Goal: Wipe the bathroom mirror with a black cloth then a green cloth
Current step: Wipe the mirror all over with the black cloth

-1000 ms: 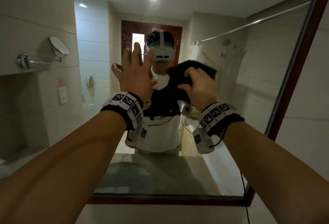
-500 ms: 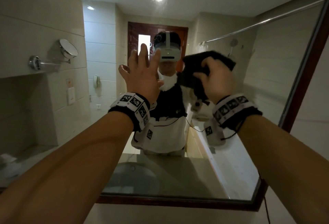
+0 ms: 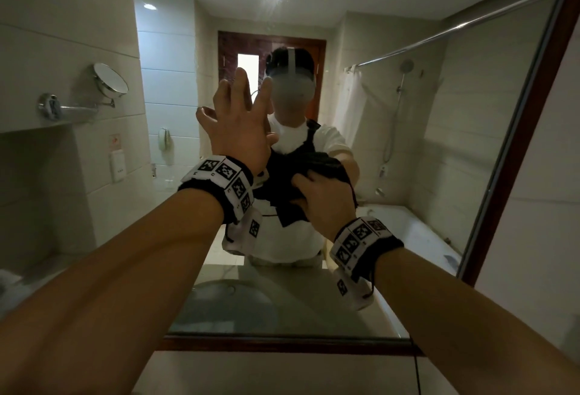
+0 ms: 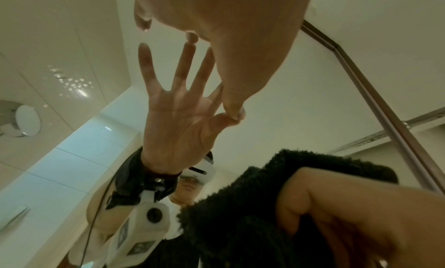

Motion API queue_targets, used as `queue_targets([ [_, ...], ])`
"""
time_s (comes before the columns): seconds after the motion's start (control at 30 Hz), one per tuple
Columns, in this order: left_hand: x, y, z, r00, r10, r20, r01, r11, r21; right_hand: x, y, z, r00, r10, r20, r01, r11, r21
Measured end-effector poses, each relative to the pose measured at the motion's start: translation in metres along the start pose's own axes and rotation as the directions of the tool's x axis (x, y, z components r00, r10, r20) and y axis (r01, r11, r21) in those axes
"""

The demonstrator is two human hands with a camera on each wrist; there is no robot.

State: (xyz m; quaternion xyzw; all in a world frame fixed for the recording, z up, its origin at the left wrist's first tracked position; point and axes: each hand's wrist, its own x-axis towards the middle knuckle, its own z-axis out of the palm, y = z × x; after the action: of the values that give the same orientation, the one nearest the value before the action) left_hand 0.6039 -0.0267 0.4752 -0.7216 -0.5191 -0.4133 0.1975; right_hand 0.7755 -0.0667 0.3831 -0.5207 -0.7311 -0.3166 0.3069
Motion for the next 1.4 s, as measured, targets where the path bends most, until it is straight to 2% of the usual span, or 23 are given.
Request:
queue_targets([
  [0.1,-0.001,0.0,-0.001,1.0,-0.002,0.0,0.002,1.0,-0.002,0.003,0.009,-0.006,0.999,-0.043,0.01,0.044,0.998,-0.052],
  [0.17,0.0,0.001,-0.001,1.0,-0.001,0.008,0.001,1.0,-0.012,0.013,0.022,-0.018,0.997,0.025,-0.078,-0.03,0.998,-0.062],
  [0.23,0.0,0.001,-0.002,1.0,-0.003,0.019,0.003,1.0,-0.009,0.025,0.036,-0.03,0.968,0.133,-0.212,-0.143,0.989,-0.035],
  [0.3,-0.001,0.002,-0.003,0.999,-0.009,0.032,0.009,1.0,-0.001,0.032,0.043,-0.036,0.931,0.169,-0.322,-0.174,0.985,0.015],
  [0.37,-0.001,0.003,-0.003,0.999,-0.009,0.038,0.009,1.0,0.001,0.031,0.041,-0.037,0.917,0.184,-0.353,-0.182,0.982,0.039],
  [0.43,-0.001,0.003,-0.002,1.0,-0.009,0.03,0.009,1.0,-0.008,0.027,0.034,-0.031,0.93,0.22,-0.294,-0.219,0.975,0.037],
  [0.5,-0.001,0.002,-0.002,1.0,-0.009,0.021,0.009,1.0,-0.005,0.017,0.027,-0.021,0.964,0.206,-0.17,-0.206,0.978,0.016],
  [0.57,-0.001,0.002,-0.001,1.0,-0.01,0.017,0.01,1.0,0.01,0.002,0.019,-0.009,0.992,0.104,-0.072,-0.103,0.995,0.012],
  [0.67,0.0,0.001,0.0,1.0,-0.014,0.024,0.013,1.0,0.019,-0.008,0.016,-0.002,1.0,-0.02,-0.017,0.02,1.0,-0.004],
  [0.7,0.0,0.001,0.0,1.0,-0.013,0.024,0.013,1.0,0.025,-0.006,0.018,-0.005,1.0,-0.018,-0.02,0.018,1.0,-0.003],
  [0.77,0.0,0.0,0.0,1.0,-0.012,0.026,0.011,0.999,0.036,0.008,0.027,-0.017,0.994,0.074,-0.08,-0.075,0.997,-0.007],
  [0.87,0.0,0.002,-0.001,0.999,-0.016,0.036,0.014,0.999,0.044,0.032,0.05,-0.047,0.933,0.242,-0.265,-0.233,0.97,0.066],
  [0.93,0.0,0.002,-0.001,0.999,-0.016,0.034,0.014,0.999,0.041,0.042,0.067,-0.068,0.886,0.378,-0.268,-0.34,0.923,0.178],
  [1.0,0.0,0.002,0.0,0.999,-0.011,0.036,0.01,0.999,0.039,0.046,0.079,-0.079,0.858,0.441,-0.264,-0.397,0.895,0.203],
  [1.1,0.0,0.001,0.001,0.999,-0.013,0.029,0.012,0.999,0.043,0.04,0.079,-0.075,0.859,0.438,-0.265,-0.388,0.895,0.221],
  [1.2,0.0,0.002,0.003,1.0,-0.016,0.012,0.016,0.999,0.045,0.022,0.074,-0.058,0.886,0.361,-0.291,-0.322,0.93,0.177],
  [1.27,0.0,0.003,0.004,1.0,-0.018,0.006,0.018,0.999,0.05,0.004,0.067,-0.044,0.921,0.317,-0.226,-0.299,0.948,0.111],
  [1.4,0.0,0.005,0.005,1.0,-0.027,0.002,0.027,0.998,0.055,-0.037,0.05,-0.012,0.967,0.239,-0.088,-0.231,0.969,0.093],
])
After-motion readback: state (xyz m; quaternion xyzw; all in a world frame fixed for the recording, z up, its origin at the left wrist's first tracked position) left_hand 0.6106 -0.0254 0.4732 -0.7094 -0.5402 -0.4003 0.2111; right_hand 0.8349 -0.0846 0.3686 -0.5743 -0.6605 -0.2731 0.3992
